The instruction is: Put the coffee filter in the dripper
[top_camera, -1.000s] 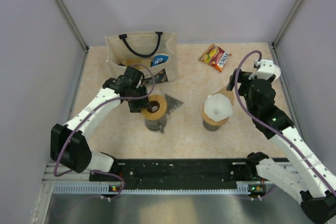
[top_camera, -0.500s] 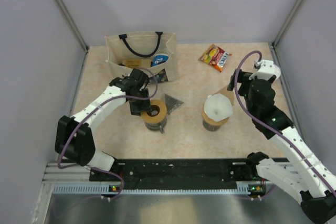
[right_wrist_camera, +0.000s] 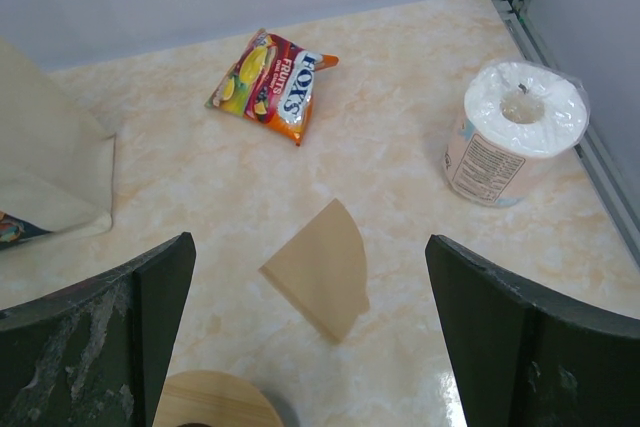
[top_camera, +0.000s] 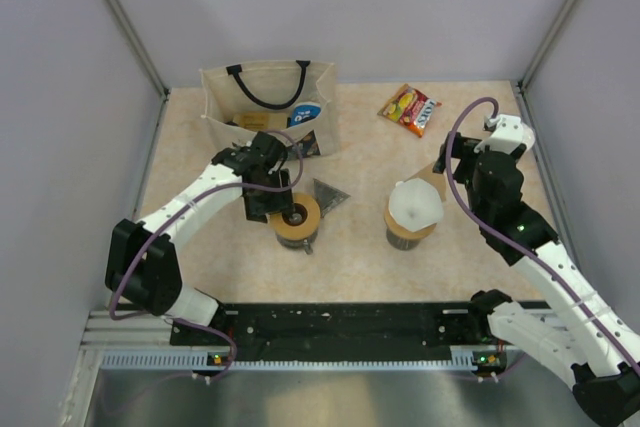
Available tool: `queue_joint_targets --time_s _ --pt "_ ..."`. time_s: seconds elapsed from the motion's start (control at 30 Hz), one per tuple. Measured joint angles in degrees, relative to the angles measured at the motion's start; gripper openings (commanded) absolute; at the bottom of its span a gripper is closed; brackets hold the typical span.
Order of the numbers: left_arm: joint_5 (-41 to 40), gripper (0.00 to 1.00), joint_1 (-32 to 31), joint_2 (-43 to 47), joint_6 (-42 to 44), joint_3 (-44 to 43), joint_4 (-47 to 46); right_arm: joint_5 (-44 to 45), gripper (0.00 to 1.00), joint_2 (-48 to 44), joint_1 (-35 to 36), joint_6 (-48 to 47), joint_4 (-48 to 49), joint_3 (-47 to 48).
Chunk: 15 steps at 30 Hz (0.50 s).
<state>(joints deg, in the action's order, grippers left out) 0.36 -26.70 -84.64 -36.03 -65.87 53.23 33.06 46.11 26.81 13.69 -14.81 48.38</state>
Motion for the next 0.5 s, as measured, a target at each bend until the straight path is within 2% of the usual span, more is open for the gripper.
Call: queue_joint_targets --time_s 0.17,0.2,0.23,0.5 --pt "-0.8 0.85 0.0 0.0 0.1 0.0 0.4 0.0 0.99 0.0 0.0 0.0 0.0 0.0" --pt "-1.1 0.95 0.0 0.2 0.1 0.0 0.6 0.0 0.99 0.0 0.0 0.0 0.0 0.0" --pt "-1.4 0.99 0.0 0.4 0.1 -0.1 1.0 0.0 0.99 0.0 0.0 0.0 0.0 0.0" --pt "-3.0 0.99 0.0 5.1 0.2 -5.8 0.7 0.0 0.99 0.0 0.0 0.0 0.0 0.0"
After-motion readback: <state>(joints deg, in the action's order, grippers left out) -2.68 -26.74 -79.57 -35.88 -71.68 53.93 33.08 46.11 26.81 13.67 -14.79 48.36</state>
